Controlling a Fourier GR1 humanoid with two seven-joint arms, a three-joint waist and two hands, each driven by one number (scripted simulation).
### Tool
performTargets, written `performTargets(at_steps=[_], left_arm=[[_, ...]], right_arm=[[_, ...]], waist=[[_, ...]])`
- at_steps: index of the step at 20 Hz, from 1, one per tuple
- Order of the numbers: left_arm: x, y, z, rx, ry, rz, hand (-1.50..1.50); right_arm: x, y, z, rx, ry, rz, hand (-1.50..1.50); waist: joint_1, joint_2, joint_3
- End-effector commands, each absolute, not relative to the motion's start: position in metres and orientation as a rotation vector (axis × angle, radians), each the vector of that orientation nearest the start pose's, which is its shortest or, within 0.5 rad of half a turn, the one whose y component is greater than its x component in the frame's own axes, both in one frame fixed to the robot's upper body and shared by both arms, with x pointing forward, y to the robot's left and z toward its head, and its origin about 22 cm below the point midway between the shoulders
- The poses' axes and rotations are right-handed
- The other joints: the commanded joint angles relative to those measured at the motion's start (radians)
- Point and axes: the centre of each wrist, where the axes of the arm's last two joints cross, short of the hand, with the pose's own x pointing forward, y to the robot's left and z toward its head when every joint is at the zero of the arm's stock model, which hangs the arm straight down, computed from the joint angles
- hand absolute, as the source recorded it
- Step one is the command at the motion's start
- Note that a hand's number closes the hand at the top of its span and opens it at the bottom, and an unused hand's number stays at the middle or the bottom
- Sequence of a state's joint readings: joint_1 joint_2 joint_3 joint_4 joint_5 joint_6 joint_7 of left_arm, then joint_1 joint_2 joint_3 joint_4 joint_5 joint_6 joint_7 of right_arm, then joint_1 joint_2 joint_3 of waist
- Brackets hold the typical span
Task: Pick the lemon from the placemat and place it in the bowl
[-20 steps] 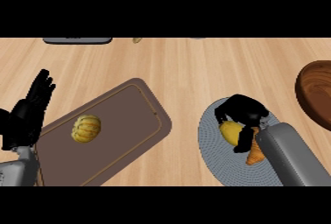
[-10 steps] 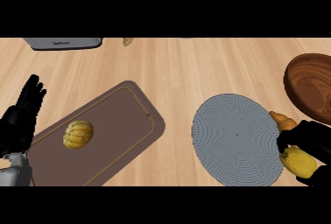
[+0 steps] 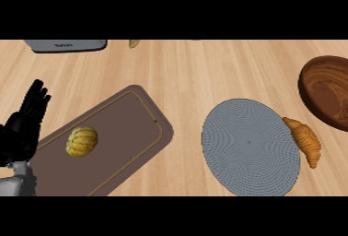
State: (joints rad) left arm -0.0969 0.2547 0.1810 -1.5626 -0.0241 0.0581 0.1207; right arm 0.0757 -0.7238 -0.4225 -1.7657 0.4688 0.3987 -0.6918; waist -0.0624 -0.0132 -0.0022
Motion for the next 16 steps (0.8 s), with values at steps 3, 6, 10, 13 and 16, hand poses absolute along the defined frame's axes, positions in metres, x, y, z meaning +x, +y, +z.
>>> performTargets(at_steps=[3, 6, 10, 13, 16], left_arm=[[0.259, 0.324, 0.053, 0.341, -1.553, -0.057, 0.00], [0.272, 0.314, 0.052, 0.328, -1.564, -0.070, 0.00], [0.276, 0.306, 0.057, 0.323, -1.575, -0.085, 0.00], [0.287, 0.299, 0.074, 0.317, -1.597, -0.080, 0.00], [0.279, 0.315, 0.035, 0.308, -1.581, -0.083, 0.00]], right_arm=[[0.176, -0.473, 0.239, -0.746, -1.890, 1.104, 1.50], [0.175, -0.485, 0.248, -0.716, -1.881, 1.033, 1.50], [0.218, -0.490, 0.223, -0.662, -1.840, 0.980, 1.50], [0.244, -0.495, 0.222, -0.649, -1.817, 0.976, 1.50], [0.266, -0.498, 0.217, -0.626, -1.811, 0.959, 1.50]], waist=[[0.049, 0.009, 0.001], [0.053, 0.012, 0.002], [0.076, 0.017, 0.002], [0.087, 0.019, 0.003], [0.083, 0.020, 0.002]])
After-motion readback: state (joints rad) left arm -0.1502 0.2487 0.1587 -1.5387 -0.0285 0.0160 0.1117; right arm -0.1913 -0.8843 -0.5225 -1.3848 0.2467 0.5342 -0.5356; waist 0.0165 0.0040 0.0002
